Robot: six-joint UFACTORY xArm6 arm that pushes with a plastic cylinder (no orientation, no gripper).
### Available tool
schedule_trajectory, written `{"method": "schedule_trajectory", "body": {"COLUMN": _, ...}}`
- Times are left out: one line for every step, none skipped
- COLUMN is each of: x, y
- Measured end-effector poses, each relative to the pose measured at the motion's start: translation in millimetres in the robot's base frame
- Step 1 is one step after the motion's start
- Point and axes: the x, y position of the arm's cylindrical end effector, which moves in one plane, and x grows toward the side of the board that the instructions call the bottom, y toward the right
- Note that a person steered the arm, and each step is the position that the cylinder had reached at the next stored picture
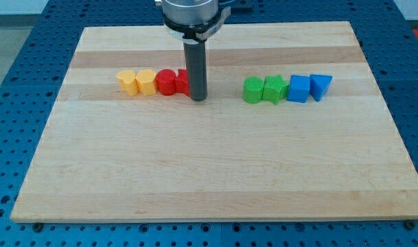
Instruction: Separate the green blocks
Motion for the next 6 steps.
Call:
{"method": "schedule_trajectory", "body": {"x": -1, "y": 0}}
{"method": "schedule_trajectory", "body": {"x": -13, "y": 14}}
{"method": "schedule_trajectory", "body": {"x": -28, "y": 31}}
{"method": "schedule_trajectory", "body": {"x": -30, "y": 50}}
{"method": "schedule_trajectory", "body": {"x": -17, "y": 76}}
{"method": "schedule_trajectory", "body": {"x": -6, "y": 104}}
